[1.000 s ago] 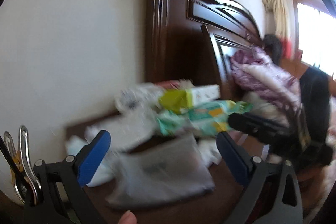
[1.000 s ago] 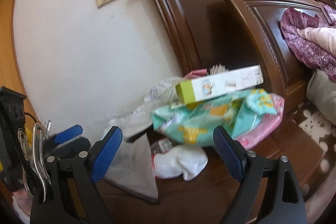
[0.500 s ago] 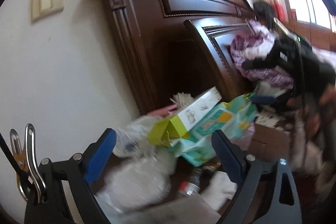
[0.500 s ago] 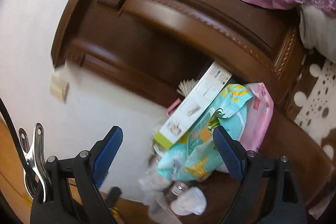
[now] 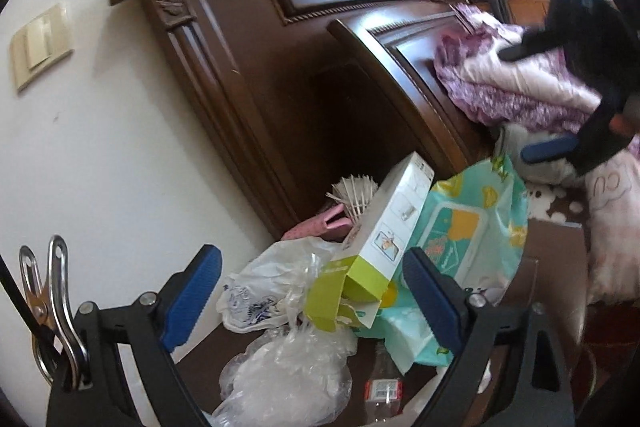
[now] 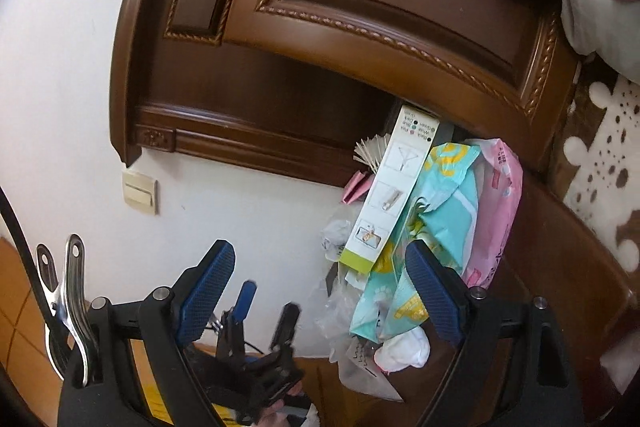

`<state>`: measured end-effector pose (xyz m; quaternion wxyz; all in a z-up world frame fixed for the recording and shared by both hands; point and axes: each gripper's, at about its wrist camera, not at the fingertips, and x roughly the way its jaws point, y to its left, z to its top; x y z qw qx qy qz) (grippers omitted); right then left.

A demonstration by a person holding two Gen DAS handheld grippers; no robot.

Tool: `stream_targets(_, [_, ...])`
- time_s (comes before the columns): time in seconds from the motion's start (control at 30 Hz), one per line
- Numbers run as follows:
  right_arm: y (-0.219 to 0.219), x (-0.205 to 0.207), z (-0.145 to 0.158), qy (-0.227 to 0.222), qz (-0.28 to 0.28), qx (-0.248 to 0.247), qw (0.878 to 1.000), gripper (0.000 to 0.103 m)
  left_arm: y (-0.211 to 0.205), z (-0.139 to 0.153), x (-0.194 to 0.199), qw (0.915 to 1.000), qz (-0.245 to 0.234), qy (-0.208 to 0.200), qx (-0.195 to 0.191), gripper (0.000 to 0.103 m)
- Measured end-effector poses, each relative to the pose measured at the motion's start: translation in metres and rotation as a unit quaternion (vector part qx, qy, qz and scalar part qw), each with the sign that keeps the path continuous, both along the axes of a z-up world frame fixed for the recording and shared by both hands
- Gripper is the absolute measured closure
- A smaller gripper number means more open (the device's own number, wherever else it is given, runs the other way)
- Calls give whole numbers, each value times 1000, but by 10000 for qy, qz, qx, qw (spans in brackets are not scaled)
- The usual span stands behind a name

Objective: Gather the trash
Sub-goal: 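Reach the right tool to the white-and-green selfie stick box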

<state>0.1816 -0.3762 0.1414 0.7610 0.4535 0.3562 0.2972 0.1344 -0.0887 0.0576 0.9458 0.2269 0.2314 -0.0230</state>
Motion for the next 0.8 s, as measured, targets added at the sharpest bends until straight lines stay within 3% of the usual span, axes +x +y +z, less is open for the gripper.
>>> stream_targets(0.27, [25, 6, 19, -23, -59, -314, 9995, 13, -18, -33, 41, 9982, -155, 225, 539, 10])
stream_targets(0.33, [33, 31, 10, 252, -105, -493, 9984, 17, -23, -42, 53, 9973, -186, 356, 620, 15])
stream_targets(0.43, [44, 72, -14, 832, -52, -707, 9940, 32, -29, -55, 66, 9956, -244, 495, 751, 17])
stream_targets(0.63, [53, 107, -23, 1144, -260, -1051, 9875, 33, -30, -62, 80, 9968, -259, 537, 533, 18])
stream_targets(0.8, [54, 102, -31, 1195, -275, -854, 9888, 32, -32, -63, 72, 9954, -245, 323, 871, 18])
